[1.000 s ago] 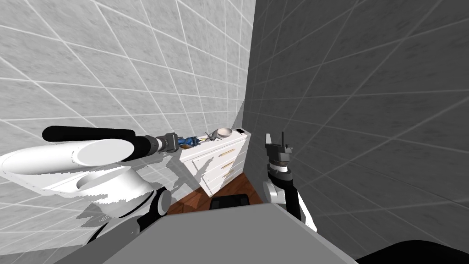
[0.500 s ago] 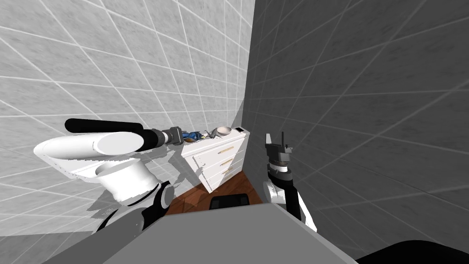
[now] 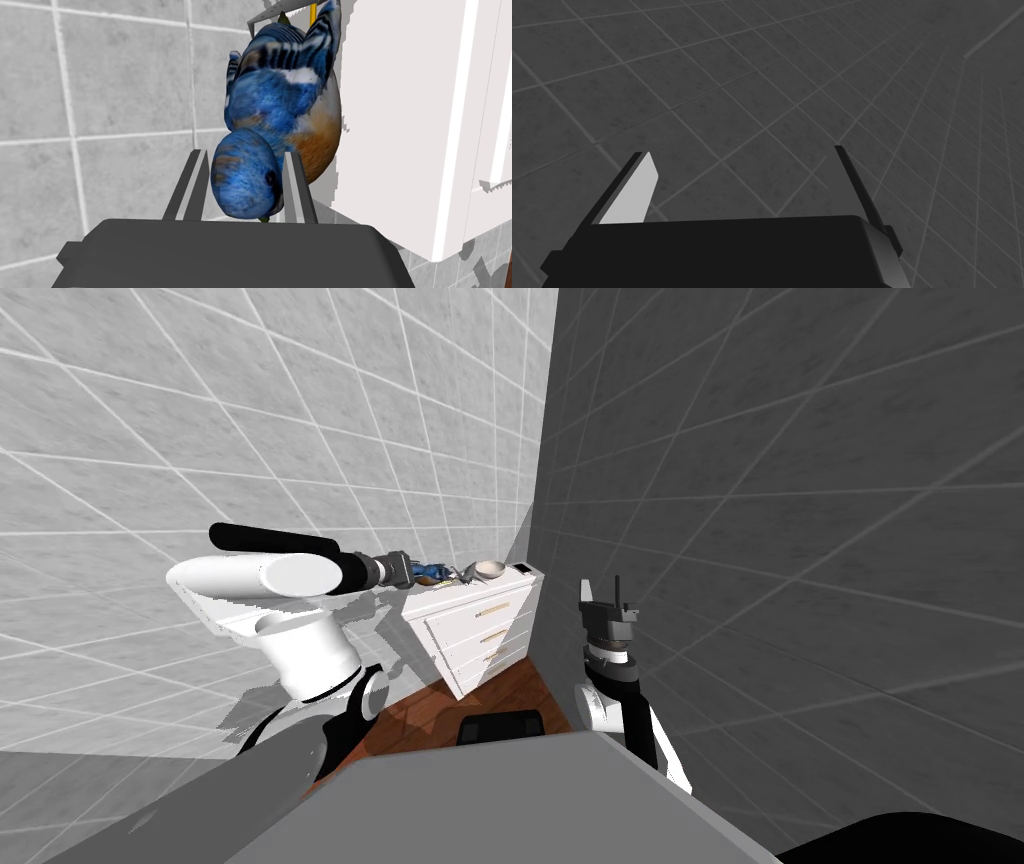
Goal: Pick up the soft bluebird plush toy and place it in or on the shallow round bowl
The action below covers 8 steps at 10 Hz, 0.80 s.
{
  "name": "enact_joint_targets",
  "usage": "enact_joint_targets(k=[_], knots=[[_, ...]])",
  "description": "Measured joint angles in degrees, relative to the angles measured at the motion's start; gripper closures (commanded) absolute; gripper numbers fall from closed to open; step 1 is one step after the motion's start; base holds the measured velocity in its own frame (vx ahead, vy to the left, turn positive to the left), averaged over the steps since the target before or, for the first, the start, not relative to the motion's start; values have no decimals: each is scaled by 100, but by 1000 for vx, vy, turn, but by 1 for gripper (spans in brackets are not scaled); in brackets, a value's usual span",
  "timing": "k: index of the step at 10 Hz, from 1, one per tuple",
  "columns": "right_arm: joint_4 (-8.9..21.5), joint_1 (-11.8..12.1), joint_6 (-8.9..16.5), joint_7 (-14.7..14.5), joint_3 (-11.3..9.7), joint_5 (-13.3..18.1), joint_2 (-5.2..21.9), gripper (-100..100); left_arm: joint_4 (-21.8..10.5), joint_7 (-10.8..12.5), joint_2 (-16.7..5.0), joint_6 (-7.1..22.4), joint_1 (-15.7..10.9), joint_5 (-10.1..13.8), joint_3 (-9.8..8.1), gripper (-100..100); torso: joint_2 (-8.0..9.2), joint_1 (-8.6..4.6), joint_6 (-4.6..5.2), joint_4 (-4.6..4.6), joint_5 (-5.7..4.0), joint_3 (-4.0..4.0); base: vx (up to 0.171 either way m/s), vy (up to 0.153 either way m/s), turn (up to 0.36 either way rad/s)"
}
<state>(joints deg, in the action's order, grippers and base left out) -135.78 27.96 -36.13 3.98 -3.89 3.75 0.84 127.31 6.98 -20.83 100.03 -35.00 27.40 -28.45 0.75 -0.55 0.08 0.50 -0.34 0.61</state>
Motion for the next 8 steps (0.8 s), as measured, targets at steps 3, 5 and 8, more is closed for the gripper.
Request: enact_joint_targets(k=[3, 5, 8], knots=[[0, 0, 0, 0, 0, 0, 0, 0, -456, 58, -39, -212, -301, -69, 224, 100, -21, -17, 9, -4, -6, -11, -48, -38, 30], [0, 0, 0, 0, 0, 0, 0, 0, -715, 135, -59, -290, -519, -131, 392, 100, -22, -21, 12, -5, -8, -12, -45, -24, 34], [0, 0, 0, 0, 0, 0, 0, 0, -1179, 259, -111, -388, -947, -231, 668, 100, -23, -34, 16, 0, -14, -11, -42, -33, 25]])
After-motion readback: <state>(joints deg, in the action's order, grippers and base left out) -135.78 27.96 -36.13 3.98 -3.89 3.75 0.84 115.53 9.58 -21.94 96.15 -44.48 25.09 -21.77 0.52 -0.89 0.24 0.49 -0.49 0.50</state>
